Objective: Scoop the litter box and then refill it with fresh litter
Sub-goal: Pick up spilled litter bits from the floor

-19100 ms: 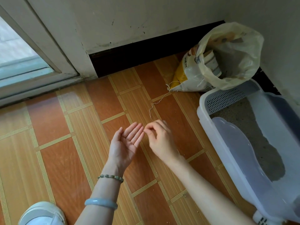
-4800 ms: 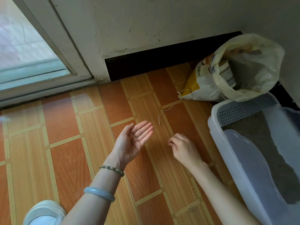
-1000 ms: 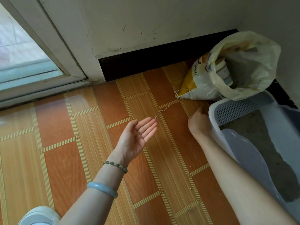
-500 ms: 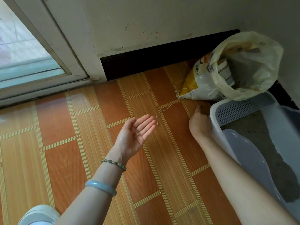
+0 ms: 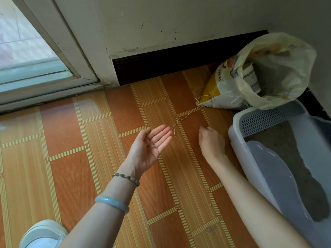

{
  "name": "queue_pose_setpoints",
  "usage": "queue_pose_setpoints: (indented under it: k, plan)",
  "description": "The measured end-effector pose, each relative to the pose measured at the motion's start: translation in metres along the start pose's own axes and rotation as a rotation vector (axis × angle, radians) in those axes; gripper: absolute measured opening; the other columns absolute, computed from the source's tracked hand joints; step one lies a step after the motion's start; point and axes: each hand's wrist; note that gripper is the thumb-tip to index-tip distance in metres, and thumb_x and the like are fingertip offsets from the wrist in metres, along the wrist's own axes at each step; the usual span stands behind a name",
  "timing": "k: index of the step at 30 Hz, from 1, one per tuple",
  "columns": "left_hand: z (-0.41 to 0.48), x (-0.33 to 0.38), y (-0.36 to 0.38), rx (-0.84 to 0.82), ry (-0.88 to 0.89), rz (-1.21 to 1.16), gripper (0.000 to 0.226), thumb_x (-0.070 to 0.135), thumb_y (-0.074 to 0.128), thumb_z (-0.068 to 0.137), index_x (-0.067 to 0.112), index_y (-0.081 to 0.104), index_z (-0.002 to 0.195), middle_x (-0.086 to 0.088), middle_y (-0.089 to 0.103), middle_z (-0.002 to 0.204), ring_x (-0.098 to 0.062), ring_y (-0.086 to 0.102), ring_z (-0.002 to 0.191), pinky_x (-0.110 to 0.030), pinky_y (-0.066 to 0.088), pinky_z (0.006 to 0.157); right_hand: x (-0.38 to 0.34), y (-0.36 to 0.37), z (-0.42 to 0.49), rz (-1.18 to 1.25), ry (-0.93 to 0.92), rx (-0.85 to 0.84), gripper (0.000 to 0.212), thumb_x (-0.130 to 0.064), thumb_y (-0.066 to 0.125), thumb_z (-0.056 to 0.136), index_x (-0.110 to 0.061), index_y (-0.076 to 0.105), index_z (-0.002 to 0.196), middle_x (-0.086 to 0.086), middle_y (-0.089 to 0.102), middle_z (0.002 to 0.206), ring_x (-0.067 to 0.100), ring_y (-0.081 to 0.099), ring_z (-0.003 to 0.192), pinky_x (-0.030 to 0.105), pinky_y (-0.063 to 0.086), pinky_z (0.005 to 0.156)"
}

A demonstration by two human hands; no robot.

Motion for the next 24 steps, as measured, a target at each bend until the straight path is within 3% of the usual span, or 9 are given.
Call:
queue_pose_setpoints:
  k: [5, 9, 14, 17, 20, 24]
  plan:
    - [0.0, -0.003, -0.001, 0.009, -0.01, -0.004, 0.052, 0.023, 0.032, 0.099, -0.006, 0.073, 0.088, -0.024, 0.068, 0.103, -0.031, 0.069, 0.093, -0.039, 0.057, 0.078, -0.003, 0.004, -0.006, 0.19, 0.015, 0.09, 0.019, -0.006, 0.054, 0.092, -0.001, 0.068, 0.104, 0.014, 0.065, 0.091, 0.024, 0.061, 0.065, 0.025, 0.042, 0.054]
    - [-0.001, -0.005, -0.003, 0.018, -0.02, 0.008, 0.05, 0.023, 0.032, 0.099, -0.007, 0.07, 0.095, -0.024, 0.068, 0.104, -0.031, 0.069, 0.093, -0.039, 0.057, 0.078, -0.006, -0.004, -0.008, 0.274, -0.008, 0.142, 0.015, -0.01, 0.06, 0.089, -0.002, 0.069, 0.098, 0.011, 0.058, 0.092, 0.015, 0.05, 0.061, 0.023, 0.042, 0.053]
    - [0.001, -0.005, -0.004, 0.034, -0.026, 0.027, 0.044, 0.024, 0.03, 0.099, -0.006, 0.062, 0.104, -0.023, 0.07, 0.099, -0.029, 0.07, 0.089, -0.037, 0.057, 0.078, -0.052, -0.038, -0.028, 0.583, -0.227, 0.264, 0.007, -0.009, 0.068, 0.079, -0.008, 0.068, 0.086, 0.003, 0.056, 0.087, 0.005, 0.047, 0.07, 0.006, 0.038, 0.063]
    - [-0.001, -0.005, -0.004, 0.025, -0.031, 0.047, 0.045, 0.025, 0.029, 0.099, -0.004, 0.062, 0.105, -0.02, 0.071, 0.094, -0.026, 0.071, 0.082, -0.034, 0.058, 0.076, -0.082, -0.048, -0.046, 0.699, -0.374, 0.184, 0.008, -0.01, 0.066, 0.079, -0.007, 0.069, 0.085, 0.003, 0.056, 0.087, 0.003, 0.052, 0.073, 0.009, 0.044, 0.066]
    - [-0.002, -0.004, -0.003, 0.023, -0.036, 0.072, 0.046, 0.027, 0.029, 0.099, -0.001, 0.065, 0.104, -0.018, 0.07, 0.098, -0.023, 0.07, 0.082, -0.031, 0.058, 0.069, -0.093, -0.043, -0.051, 0.683, -0.446, 0.109, 0.017, -0.019, 0.062, 0.082, -0.008, 0.072, 0.089, 0.003, 0.06, 0.088, 0.011, 0.058, 0.08, 0.022, 0.052, 0.068]
    - [-0.001, -0.003, -0.002, -0.005, -0.025, 0.035, 0.053, 0.025, 0.029, 0.099, -0.002, 0.074, 0.09, -0.02, 0.07, 0.1, -0.024, 0.071, 0.085, -0.032, 0.056, 0.078, -0.085, -0.048, -0.047, 0.696, -0.4, 0.145, 0.012, -0.01, 0.069, 0.078, -0.009, 0.073, 0.09, 0.003, 0.06, 0.083, 0.006, 0.054, 0.074, 0.008, 0.043, 0.069]
Point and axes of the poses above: each hand's wrist, its own z-axis towards the middle knuckle, its own y-axis out of the palm, x = y × z
